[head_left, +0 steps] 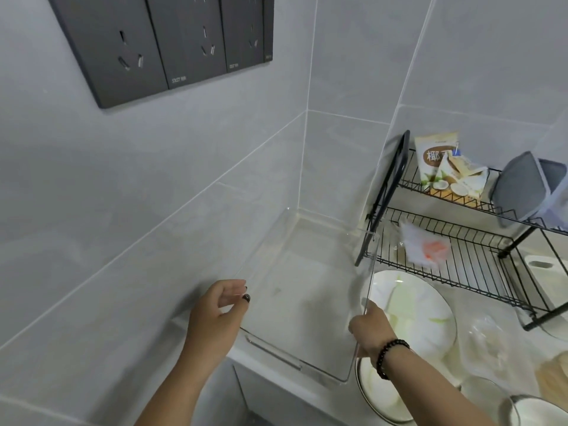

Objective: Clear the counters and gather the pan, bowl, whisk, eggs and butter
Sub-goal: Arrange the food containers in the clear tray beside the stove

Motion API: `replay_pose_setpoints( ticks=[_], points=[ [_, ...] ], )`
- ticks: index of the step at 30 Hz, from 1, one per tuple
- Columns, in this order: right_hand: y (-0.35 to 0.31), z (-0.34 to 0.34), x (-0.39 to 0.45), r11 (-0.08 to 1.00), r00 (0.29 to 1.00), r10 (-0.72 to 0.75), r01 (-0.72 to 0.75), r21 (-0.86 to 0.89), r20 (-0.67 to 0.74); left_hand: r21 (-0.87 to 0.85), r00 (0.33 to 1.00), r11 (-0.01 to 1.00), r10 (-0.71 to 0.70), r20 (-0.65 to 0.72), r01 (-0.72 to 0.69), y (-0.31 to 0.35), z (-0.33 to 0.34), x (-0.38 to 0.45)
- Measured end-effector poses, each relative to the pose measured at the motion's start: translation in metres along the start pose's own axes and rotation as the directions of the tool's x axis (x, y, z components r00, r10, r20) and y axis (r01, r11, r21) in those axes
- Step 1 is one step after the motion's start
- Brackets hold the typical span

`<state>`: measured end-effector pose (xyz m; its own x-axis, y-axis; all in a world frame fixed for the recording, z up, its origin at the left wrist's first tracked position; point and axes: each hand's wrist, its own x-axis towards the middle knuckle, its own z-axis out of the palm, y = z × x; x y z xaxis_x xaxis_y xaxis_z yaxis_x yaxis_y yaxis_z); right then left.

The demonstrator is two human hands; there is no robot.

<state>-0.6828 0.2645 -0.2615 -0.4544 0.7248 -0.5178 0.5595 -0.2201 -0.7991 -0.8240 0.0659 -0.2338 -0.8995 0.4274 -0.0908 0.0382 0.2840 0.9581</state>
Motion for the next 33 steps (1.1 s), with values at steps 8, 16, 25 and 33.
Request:
replay_pose_setpoints(
  ticks=[8, 16, 25, 33],
  points=[
    [0.014, -0.005, -0.021, 0.997, 0.999, -0.041, 0.043, -0.058, 0.027, 0.027, 0.995, 0.994, 0.102, 0.011, -0.103, -0.003, -0.002, 0.006],
    [0.023, -0.015, -0.054, 0.993, 0.992, -0.114, 0.115, -0.02, 0.054, 0.071, 0.978, 0.978, 0.189, 0.085, -0.195, -0.006, -0.004, 0.009],
    [0.031, -0.025, -0.088, 0.979, 0.977, -0.205, 0.205, 0.002, 0.058, 0.067, 0.977, 0.983, 0.162, 0.136, -0.172, 0.003, -0.014, 0.002],
    [0.04, -0.056, -0.128, 0.968, 0.968, -0.245, 0.241, 0.066, 0.058, -0.303, 0.949, 0.953, 0.102, 0.3, -0.007, 0.026, -0.032, -0.04]
  ],
)
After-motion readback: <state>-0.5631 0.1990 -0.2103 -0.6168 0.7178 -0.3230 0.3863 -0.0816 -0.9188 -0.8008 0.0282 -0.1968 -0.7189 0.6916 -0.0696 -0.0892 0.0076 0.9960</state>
